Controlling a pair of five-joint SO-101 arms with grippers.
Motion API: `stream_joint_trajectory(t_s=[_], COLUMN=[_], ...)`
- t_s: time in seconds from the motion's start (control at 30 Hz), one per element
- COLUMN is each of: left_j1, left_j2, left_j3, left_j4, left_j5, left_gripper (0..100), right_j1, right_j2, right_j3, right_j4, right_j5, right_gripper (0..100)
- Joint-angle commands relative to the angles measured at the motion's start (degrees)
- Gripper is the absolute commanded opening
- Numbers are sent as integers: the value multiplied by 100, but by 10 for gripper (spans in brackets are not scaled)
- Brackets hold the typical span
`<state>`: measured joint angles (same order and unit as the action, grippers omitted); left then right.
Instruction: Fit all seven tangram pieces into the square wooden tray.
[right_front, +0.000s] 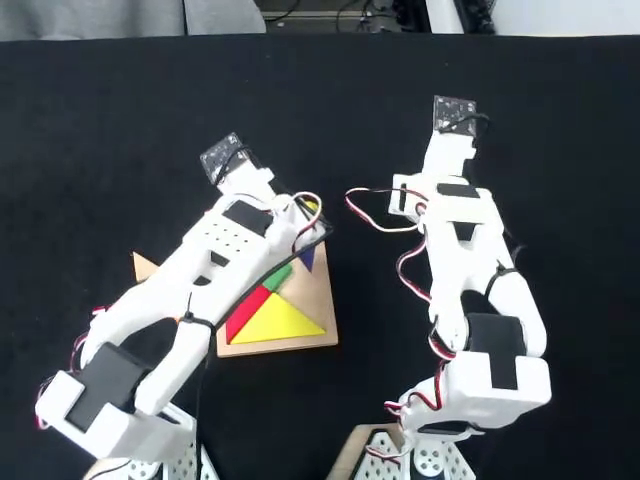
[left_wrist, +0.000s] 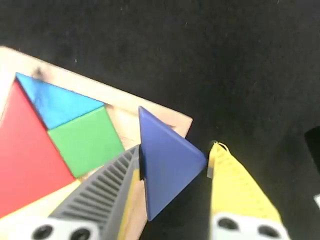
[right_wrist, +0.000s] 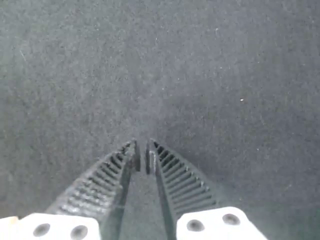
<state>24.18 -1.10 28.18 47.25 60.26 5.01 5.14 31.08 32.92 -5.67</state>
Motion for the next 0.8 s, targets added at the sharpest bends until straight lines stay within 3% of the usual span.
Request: stream_joint_trajectory(t_s=[0.0,0.33,0.53,0.77], left_j1=[259,505,505,251], left_j2=[-185,712,554,396], left_j3=[-57,-101,-31,-180], left_j4=[-26,-26,114,378], left_j5=[343,334,360,457], left_gripper=[218,219,334,339], right_j1=[35,35,-62,-105], right_j2=[-303,-303,-303,-303], right_j3=[-31,-31,-31,-31], right_j4=[-220,-237,-237,-229], right_j5=[-35,-26,-9,-9], right_gripper=[36,36,38,38])
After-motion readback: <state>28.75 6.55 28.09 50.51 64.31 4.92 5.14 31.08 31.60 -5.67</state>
